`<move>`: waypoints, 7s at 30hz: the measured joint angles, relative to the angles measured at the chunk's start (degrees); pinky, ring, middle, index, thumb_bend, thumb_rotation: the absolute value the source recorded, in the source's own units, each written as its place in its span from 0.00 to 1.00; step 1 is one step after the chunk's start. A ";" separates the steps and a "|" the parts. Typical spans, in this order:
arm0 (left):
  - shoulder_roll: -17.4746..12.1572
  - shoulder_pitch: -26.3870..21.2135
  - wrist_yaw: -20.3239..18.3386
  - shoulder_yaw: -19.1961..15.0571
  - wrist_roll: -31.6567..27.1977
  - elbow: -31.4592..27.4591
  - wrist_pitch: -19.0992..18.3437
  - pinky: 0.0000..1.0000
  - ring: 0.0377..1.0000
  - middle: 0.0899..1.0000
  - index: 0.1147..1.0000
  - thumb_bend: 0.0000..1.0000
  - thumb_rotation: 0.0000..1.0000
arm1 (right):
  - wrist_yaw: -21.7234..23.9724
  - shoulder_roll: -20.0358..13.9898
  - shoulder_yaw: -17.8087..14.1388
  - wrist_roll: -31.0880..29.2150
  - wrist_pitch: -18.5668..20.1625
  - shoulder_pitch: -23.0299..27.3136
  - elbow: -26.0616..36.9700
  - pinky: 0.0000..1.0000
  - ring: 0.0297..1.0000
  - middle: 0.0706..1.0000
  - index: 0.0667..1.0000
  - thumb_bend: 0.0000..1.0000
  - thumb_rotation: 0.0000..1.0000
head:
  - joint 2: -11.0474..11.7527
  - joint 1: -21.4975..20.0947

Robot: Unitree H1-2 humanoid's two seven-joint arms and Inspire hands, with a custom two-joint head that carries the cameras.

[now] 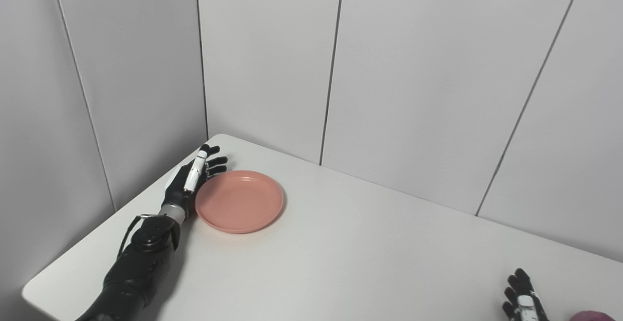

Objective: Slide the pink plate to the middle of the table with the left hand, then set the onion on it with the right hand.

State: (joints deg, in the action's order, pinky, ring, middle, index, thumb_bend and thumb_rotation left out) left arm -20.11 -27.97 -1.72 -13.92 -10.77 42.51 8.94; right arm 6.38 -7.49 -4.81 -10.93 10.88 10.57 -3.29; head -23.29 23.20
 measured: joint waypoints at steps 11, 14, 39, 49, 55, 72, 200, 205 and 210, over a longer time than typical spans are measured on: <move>1.48 0.69 -0.78 1.49 0.16 -2.11 -0.95 0.81 0.81 0.78 0.82 0.61 1.00 | -0.84 0.52 0.78 1.22 0.89 -0.12 1.25 1.00 1.00 0.99 1.00 0.37 0.91 | -0.61 -1.49; 1.48 0.69 -0.78 2.19 0.23 -2.08 -0.95 0.81 0.81 0.78 0.81 0.59 1.00 | -0.81 0.83 1.07 1.37 0.88 -0.15 1.37 1.00 1.00 1.00 1.00 0.34 0.94 | -0.88 -1.93; 4.54 0.41 -0.52 6.58 1.22 -3.47 -1.61 0.78 0.79 0.77 0.80 0.58 1.00 | 0.05 1.01 0.83 2.20 -8.04 1.52 -6.75 1.00 1.00 0.99 1.00 0.50 0.84 | -5.36 -12.21; 8.15 0.19 -0.54 7.84 1.22 -5.77 -4.10 0.80 0.80 0.78 0.81 0.58 1.00 | -0.87 2.08 1.47 3.10 -7.82 1.47 -5.94 1.00 1.00 0.99 1.00 0.49 0.83 | -7.73 -18.36; 9.17 -0.15 -0.55 8.25 1.21 -5.89 -4.58 0.81 0.81 0.79 0.82 0.58 1.00 | -1.69 2.69 1.82 3.86 -7.47 1.47 -5.53 1.00 1.00 0.99 1.00 0.50 0.83 | -8.26 -22.50; 11.85 -1.51 -1.99 9.87 1.14 -3.82 -3.18 0.81 0.80 0.79 0.81 0.59 1.00 | -4.69 6.08 4.08 7.21 -3.07 1.42 -2.39 1.00 1.00 0.99 0.99 0.49 0.82 | -8.26 -32.25; 23.91 9.93 -5.95 15.79 5.12 -21.88 -8.17 0.91 0.90 0.90 0.91 0.56 1.00 | -4.81 -18.70 7.98 50.36 12.41 9.63 3.35 0.95 0.87 0.86 0.88 0.97 0.41 | -11.51 -38.76; 23.18 9.55 -6.24 15.80 4.93 -21.31 -8.04 0.90 0.89 0.88 0.90 0.57 1.00 | -2.82 -19.06 8.95 51.79 13.42 9.96 1.95 0.95 0.87 0.85 0.86 0.98 0.38 | -11.43 -38.76; 22.89 9.23 -6.27 15.74 4.90 -21.12 -7.91 0.90 0.89 0.89 0.91 0.57 1.00 | 0.39 -19.38 10.35 52.09 14.95 10.10 0.93 0.97 0.87 0.84 0.85 0.99 0.40 | -11.78 -38.41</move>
State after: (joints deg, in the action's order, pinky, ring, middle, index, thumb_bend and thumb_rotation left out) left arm 2.78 -18.74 -7.99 1.81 -5.87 21.40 1.03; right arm 6.78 -26.87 5.54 41.16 25.83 20.67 -2.36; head -35.07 -15.21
